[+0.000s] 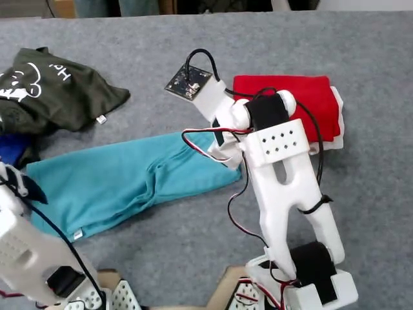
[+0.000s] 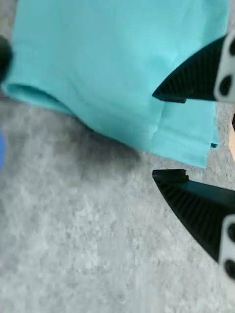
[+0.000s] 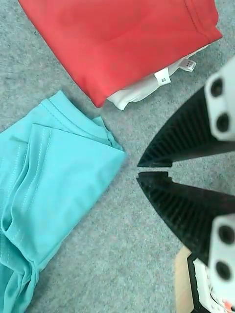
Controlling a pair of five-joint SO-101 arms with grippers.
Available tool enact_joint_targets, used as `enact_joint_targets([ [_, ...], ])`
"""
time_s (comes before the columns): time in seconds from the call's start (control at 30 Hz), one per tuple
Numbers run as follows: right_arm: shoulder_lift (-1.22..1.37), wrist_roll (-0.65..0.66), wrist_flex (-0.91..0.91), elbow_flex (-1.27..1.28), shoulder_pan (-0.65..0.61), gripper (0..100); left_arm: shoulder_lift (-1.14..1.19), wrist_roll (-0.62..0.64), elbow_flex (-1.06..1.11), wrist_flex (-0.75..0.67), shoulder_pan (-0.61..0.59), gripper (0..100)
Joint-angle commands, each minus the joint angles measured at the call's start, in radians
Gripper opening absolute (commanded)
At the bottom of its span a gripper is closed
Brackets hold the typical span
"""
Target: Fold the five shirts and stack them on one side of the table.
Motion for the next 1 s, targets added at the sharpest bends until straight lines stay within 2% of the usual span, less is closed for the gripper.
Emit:
enact_joint_targets([
  [0.0,-0.038,-0.005,-0.011,0.002,-0.008,2.4,0.083,-0.005,-0.070,0.055,0.036,24],
  [0.2,-0.038,-0.005,-0.008,0.001,-0.005,2.4,0.273,-0.002,-0.196,0.127,0.053,15],
  [0.33,-0.038,-0.005,-0.008,0.002,-0.003,2.4,0.319,-0.002,-0.255,0.164,0.058,4],
  [0.47,-0.036,-0.005,-0.014,0.001,-0.003,2.5,0.308,-0.002,-0.278,0.180,0.061,3],
  [0.63,-0.035,-0.006,-0.044,0.001,-0.003,2.4,0.189,-0.005,-0.286,0.207,0.067,3],
  [0.8,-0.039,-0.012,-0.137,-0.005,0.002,2.2,0.012,-0.006,-0.242,0.230,0.168,3],
  [0.97,-0.039,-0.012,-0.296,-0.005,0.086,2.2,-0.187,-0.002,-0.113,0.233,0.297,3],
])
